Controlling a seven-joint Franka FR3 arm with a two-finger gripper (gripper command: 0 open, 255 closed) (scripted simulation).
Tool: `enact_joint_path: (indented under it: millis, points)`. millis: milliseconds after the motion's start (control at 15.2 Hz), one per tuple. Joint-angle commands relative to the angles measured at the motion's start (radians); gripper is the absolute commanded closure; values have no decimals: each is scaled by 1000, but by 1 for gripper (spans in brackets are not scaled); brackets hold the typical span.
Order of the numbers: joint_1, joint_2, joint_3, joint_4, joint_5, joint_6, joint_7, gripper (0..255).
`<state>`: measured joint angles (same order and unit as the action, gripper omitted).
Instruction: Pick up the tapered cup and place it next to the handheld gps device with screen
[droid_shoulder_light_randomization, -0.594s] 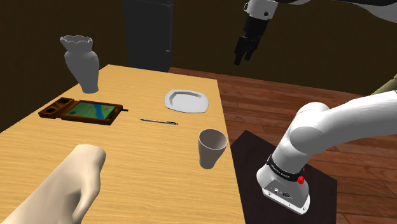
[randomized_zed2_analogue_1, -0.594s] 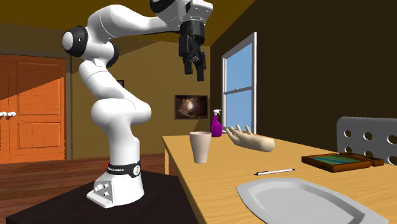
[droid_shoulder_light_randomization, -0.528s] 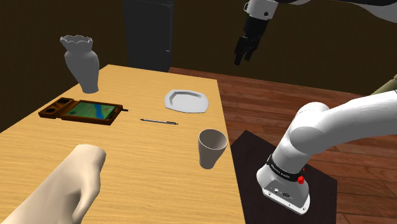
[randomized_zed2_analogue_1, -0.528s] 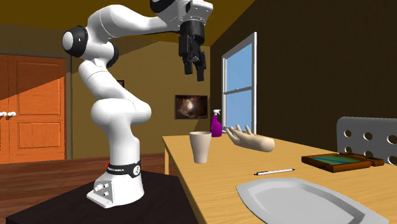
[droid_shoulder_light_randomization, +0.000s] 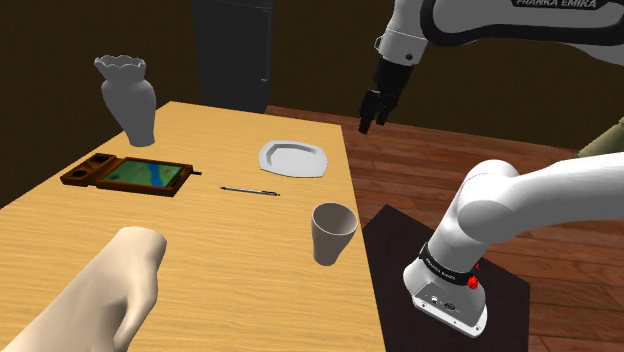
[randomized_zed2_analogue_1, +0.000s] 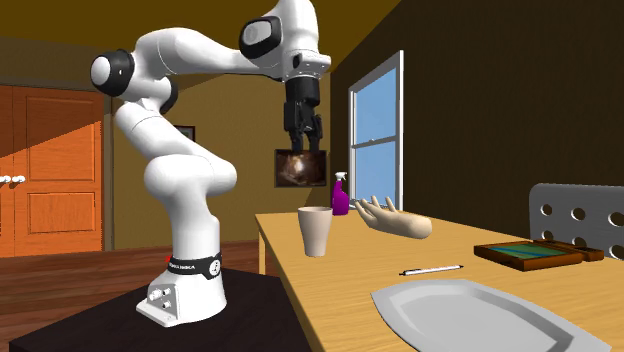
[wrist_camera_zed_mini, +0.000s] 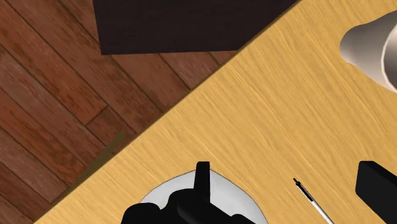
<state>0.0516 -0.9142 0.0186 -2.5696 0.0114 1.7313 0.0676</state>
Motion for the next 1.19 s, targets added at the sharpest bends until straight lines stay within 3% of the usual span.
enact_joint_path:
  millis: [0,396,858,1122]
  points:
    - [18,-33,26,-70,35,35,32,0]
    - [94,-88,117,-223,156,135,131,0]
    - [222,-75,252,-355,331,295,257,0]
    - [236,-46,272,-388,355,357,261,0]
